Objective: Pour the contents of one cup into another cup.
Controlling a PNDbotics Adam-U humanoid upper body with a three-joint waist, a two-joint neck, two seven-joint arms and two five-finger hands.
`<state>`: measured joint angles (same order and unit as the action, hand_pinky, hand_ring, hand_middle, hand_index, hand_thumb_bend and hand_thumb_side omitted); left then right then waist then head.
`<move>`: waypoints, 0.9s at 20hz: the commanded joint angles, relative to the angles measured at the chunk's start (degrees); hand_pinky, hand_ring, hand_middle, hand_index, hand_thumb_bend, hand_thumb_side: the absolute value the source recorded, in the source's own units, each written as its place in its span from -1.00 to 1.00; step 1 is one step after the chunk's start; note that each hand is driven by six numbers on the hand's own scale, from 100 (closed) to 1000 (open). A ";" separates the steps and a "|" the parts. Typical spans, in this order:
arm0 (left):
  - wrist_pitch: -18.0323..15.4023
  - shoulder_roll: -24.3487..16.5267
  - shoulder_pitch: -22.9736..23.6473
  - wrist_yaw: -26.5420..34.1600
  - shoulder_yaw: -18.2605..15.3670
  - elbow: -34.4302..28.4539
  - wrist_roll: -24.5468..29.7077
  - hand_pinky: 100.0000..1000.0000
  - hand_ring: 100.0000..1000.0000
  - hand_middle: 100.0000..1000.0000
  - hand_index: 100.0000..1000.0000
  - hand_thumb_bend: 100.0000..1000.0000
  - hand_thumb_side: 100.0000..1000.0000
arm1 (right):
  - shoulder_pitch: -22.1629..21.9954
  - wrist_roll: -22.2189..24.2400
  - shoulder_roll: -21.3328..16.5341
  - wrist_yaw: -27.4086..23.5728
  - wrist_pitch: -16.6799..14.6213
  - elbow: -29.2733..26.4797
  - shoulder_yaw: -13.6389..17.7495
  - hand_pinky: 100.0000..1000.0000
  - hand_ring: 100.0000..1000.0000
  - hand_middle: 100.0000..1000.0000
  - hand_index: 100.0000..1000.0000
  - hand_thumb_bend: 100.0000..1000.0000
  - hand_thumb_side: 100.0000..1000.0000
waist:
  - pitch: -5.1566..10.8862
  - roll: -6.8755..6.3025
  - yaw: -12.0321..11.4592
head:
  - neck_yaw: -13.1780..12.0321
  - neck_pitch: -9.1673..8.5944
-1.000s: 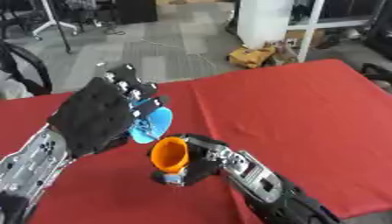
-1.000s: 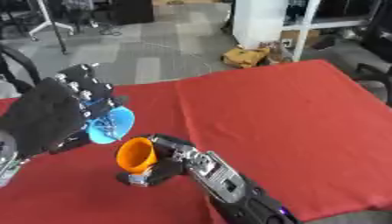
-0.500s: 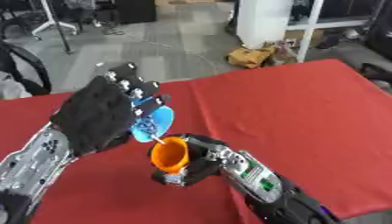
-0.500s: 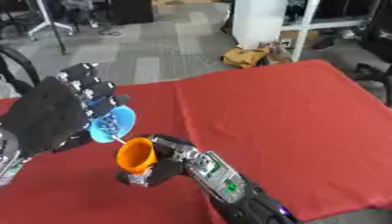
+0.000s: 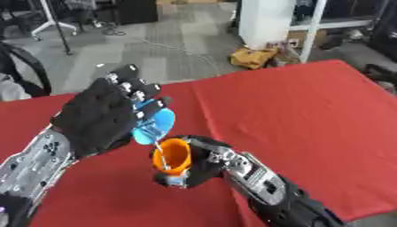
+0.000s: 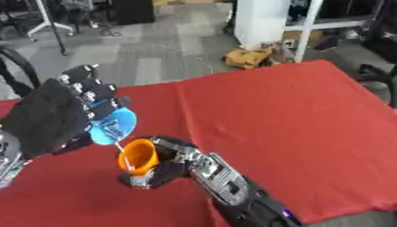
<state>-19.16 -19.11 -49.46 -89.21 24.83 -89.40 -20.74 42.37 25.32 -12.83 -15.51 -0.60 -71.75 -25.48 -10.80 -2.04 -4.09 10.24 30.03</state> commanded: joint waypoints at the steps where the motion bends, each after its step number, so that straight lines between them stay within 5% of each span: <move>1: 0.05 -0.34 -1.25 -0.10 -0.37 -0.30 -0.27 0.04 -0.25 -0.31 0.29 -0.09 -1.00 | 1.16 0.16 -0.32 -0.67 -0.14 -0.51 0.51 0.30 0.00 0.03 0.38 -0.50 -1.00 | 0.92 -0.03 0.00 | 0.17 -0.76; 18: 0.21 -0.21 -1.35 -0.35 -0.47 -0.28 -0.44 0.04 -0.25 -0.31 0.28 -0.10 -1.00 | 1.19 0.31 -0.29 -0.99 -0.13 -0.47 0.59 0.30 0.01 0.03 0.38 -0.50 -1.00 | 0.98 -0.10 0.01 | 0.35 -0.90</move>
<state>-19.05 -19.10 -49.49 -89.32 24.83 -89.11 -20.90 42.37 25.44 -12.83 -16.01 -0.66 -71.72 -25.47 -10.80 -2.09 -4.09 10.46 29.62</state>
